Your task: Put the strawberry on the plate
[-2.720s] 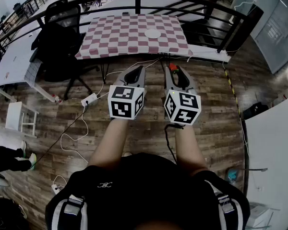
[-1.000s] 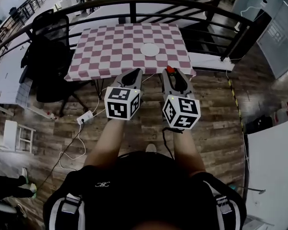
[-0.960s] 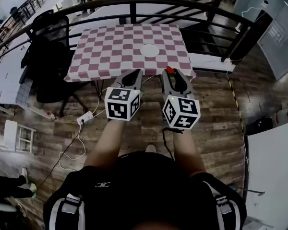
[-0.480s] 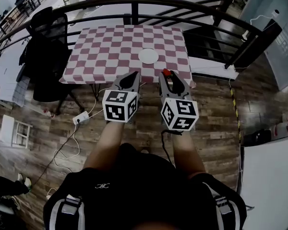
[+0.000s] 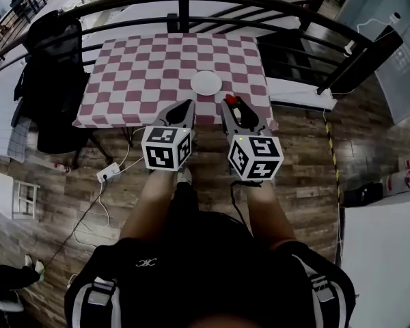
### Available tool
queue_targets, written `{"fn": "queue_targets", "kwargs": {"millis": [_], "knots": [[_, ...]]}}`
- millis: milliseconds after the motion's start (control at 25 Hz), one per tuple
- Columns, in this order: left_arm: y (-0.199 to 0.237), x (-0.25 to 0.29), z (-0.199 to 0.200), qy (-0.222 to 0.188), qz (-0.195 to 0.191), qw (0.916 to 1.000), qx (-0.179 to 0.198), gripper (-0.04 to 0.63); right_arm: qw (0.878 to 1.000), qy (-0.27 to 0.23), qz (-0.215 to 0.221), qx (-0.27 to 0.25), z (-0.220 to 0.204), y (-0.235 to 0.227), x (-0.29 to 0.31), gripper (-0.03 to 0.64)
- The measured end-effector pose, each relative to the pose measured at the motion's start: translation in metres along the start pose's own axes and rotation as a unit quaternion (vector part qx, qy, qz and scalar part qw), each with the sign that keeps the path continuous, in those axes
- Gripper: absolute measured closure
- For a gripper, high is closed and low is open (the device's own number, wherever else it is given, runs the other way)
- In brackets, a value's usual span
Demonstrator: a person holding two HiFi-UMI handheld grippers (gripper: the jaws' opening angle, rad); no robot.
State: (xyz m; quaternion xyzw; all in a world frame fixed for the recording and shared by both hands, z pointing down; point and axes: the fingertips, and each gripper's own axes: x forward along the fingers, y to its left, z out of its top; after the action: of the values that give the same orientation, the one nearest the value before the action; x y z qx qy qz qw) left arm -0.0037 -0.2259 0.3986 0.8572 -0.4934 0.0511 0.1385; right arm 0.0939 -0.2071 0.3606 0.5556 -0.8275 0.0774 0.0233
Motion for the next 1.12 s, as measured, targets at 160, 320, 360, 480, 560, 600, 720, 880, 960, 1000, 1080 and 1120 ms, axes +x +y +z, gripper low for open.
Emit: {"fn": "queue_targets", "kwargs": {"millis": [160,320,360,480,560,600,720,880,960,1000,1080,1120], "knots": [[0.028,0.043,0.01,0.004,-0.011,0.9999,0.006,0.604,1.0,0.006,-0.006,0.001,-0.004,-0.017,0.053,0.469],[0.067,0.083,0.022,0.014,-0.015,0.9997,0.009,0.604,1.0,0.019,-0.007,0.018,-0.011,-0.03,0.111,0.469],[0.076,0.092,0.022,0.019,-0.017,0.9996,0.009,0.604,0.999,0.024,-0.012,0.019,-0.015,-0.034,0.124,0.469],[0.102,0.118,0.018,0.033,-0.027,0.9991,0.003,0.604,0.999,0.043,-0.028,0.009,-0.032,-0.046,0.163,0.469],[0.117,0.136,0.013,0.042,-0.035,0.9985,-0.005,0.604,0.998,0.056,-0.039,-0.001,-0.044,-0.054,0.185,0.469],[0.123,0.144,0.01,0.048,-0.04,0.998,-0.01,0.604,0.997,0.063,-0.043,-0.005,-0.05,-0.057,0.195,0.469],[0.137,0.166,0.002,0.062,-0.057,0.9962,-0.021,0.604,0.995,0.083,-0.053,-0.018,-0.068,-0.066,0.222,0.469],[0.146,0.188,-0.007,0.077,-0.065,0.9946,-0.023,0.604,0.991,0.117,-0.064,-0.021,-0.099,-0.084,0.248,0.468],[0.152,0.197,-0.009,0.08,-0.055,0.995,-0.022,0.604,0.989,0.135,-0.059,-0.011,-0.116,-0.092,0.26,0.468],[0.155,0.201,-0.01,0.081,-0.048,0.9954,-0.022,0.604,0.988,0.144,-0.056,-0.007,-0.124,-0.096,0.265,0.469],[0.159,0.206,-0.014,0.083,-0.035,0.9957,-0.023,0.604,0.986,0.161,-0.051,-0.006,-0.143,-0.104,0.275,0.469],[0.161,0.208,-0.016,0.085,-0.029,0.9957,-0.024,0.604,0.984,0.171,-0.049,-0.007,-0.152,-0.108,0.28,0.469]]}}
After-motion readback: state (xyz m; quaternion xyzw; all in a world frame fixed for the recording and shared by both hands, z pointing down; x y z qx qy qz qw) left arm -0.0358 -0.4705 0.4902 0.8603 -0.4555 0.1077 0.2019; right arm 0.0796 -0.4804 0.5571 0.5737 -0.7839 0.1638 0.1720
